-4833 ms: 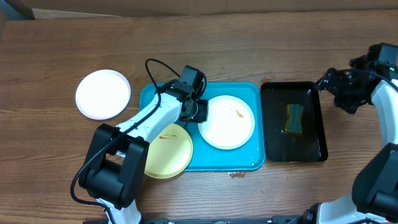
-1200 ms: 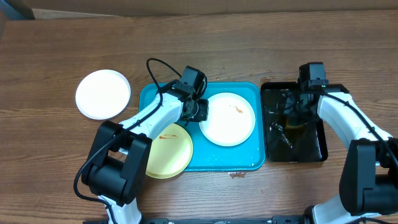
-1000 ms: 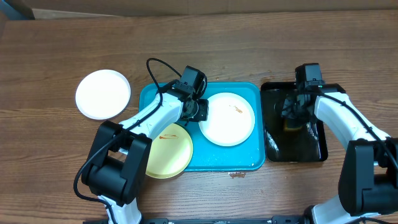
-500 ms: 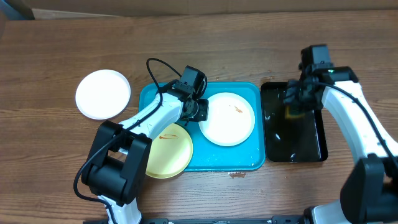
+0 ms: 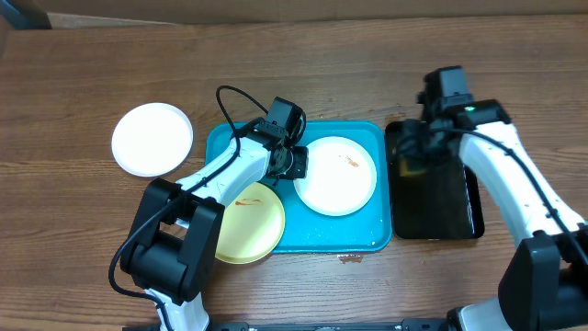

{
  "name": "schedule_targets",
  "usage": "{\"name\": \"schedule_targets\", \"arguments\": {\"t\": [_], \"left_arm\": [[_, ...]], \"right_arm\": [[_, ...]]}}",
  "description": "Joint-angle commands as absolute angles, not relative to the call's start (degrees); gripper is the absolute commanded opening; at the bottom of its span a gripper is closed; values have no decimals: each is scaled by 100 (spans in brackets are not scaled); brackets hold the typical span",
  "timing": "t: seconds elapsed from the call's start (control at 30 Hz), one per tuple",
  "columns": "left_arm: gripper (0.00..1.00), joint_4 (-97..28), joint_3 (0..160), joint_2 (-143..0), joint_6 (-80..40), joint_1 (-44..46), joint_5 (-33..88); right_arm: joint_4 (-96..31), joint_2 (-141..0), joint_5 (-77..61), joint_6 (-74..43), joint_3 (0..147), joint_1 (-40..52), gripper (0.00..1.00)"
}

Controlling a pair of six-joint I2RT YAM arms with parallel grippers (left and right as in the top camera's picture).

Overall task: Clean dirty plates on tray and stack at the side
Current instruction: 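Scrub the white plate on the blue tray with the held sponge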

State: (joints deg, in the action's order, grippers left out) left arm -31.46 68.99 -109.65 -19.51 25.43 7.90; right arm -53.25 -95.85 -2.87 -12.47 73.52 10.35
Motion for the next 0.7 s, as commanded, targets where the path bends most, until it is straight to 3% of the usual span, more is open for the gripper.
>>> {"name": "schedule_targets", "arguments": {"t": [0.0, 0.3, 0.67], "left_arm": [[4, -3127, 6871, -11037, -1973, 2554, 711], [4, -3153, 6871, -11037, -1970, 2554, 709], [4, -3170, 6871, -11037, -1968, 2554, 709]], "right_arm": [[-5074, -9594, -607, -1129, 7559, 1566, 4], [-4519, -10082, 672, -1118, 7494, 2628, 4], [-3881, -10958, 1446, -1020, 7496, 2827, 4]]}}
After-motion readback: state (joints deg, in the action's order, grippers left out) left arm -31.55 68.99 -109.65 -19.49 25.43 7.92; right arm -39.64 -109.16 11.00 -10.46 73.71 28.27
